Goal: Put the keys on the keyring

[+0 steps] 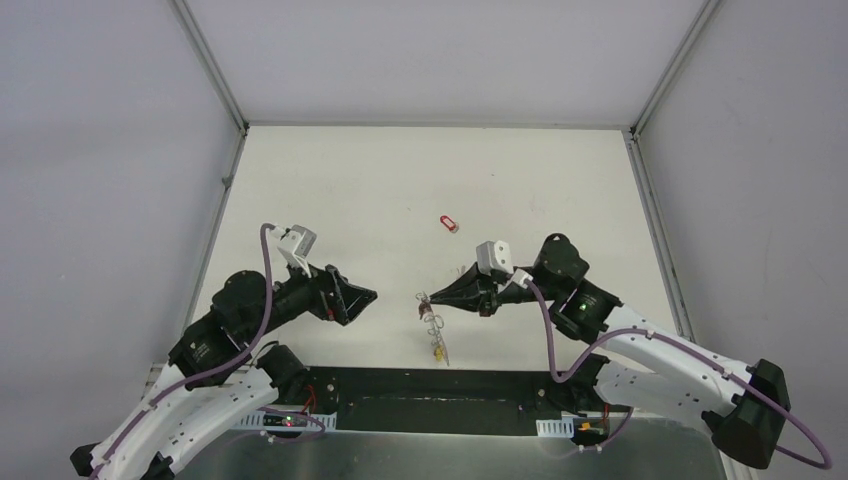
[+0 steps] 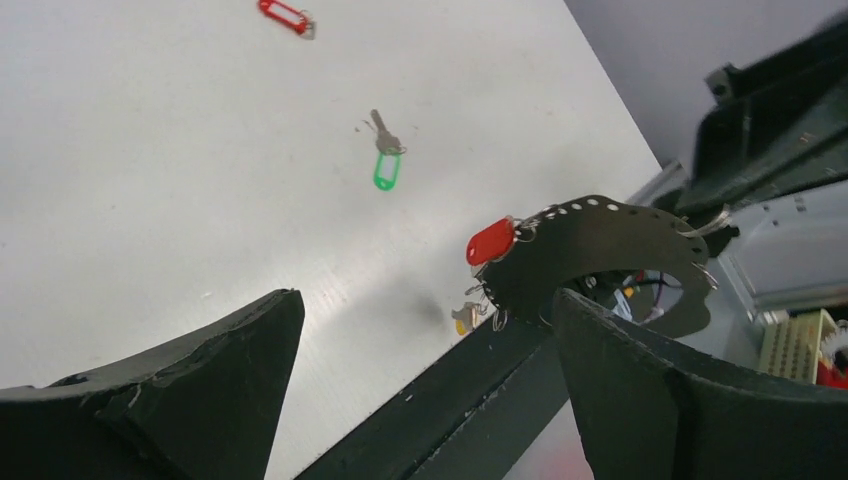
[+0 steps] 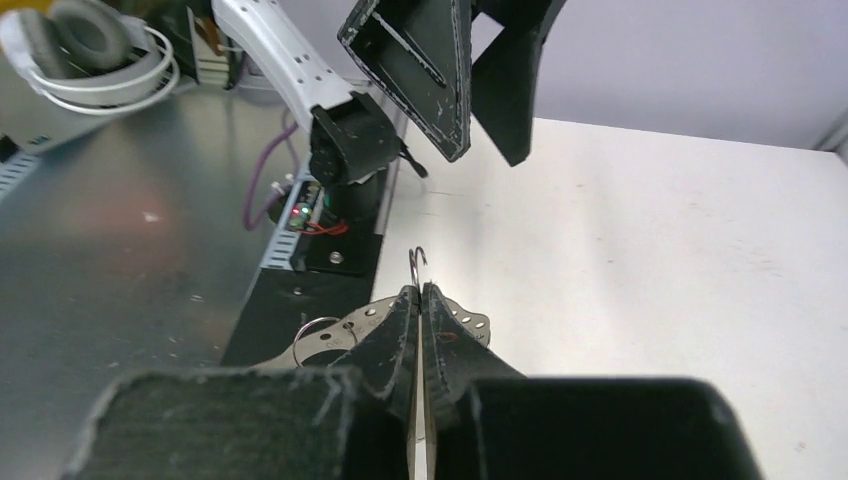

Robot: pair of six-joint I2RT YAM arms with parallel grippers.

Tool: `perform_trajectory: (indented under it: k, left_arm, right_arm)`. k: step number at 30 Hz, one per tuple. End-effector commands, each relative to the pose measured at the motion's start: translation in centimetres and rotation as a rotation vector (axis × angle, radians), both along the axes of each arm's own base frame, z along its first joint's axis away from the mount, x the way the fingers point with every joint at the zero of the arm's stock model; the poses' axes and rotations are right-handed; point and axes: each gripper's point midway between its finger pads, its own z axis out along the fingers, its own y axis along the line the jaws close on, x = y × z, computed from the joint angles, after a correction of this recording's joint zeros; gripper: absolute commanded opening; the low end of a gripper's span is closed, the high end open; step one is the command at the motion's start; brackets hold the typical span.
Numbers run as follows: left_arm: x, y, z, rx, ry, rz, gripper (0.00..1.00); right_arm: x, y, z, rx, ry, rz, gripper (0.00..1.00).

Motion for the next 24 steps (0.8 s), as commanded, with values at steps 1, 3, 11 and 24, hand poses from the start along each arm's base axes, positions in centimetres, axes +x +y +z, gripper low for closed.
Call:
perform_trajectory:
  k: [1,3,11,24]
  left_arm:
    - [1.7,1.5,-2.7,-0.021,0.161,0.192,0.99]
    - [1.8,1.3,-4.3,0.025,0.221,0.196,0.99]
    - [2.3,-0.3,-10.6,0.185,0.538,0.251,0.99]
    - [5.7,-6.2,-15.6,0.372,0.803,0.207,0.95]
  right_arm:
    - [1.7,-0.7,2.4,0.049,-0.162,-0.077,0.0]
    - [2.3,-0.8,2.6,0.048,-0.154,-0.104,0.0]
    - [6.5,-2.4,4.9,0.076,-0.015,-0.315,0.0]
    - [14.8,-12.7,4.7,0.036,0.106,-0.925,0.0]
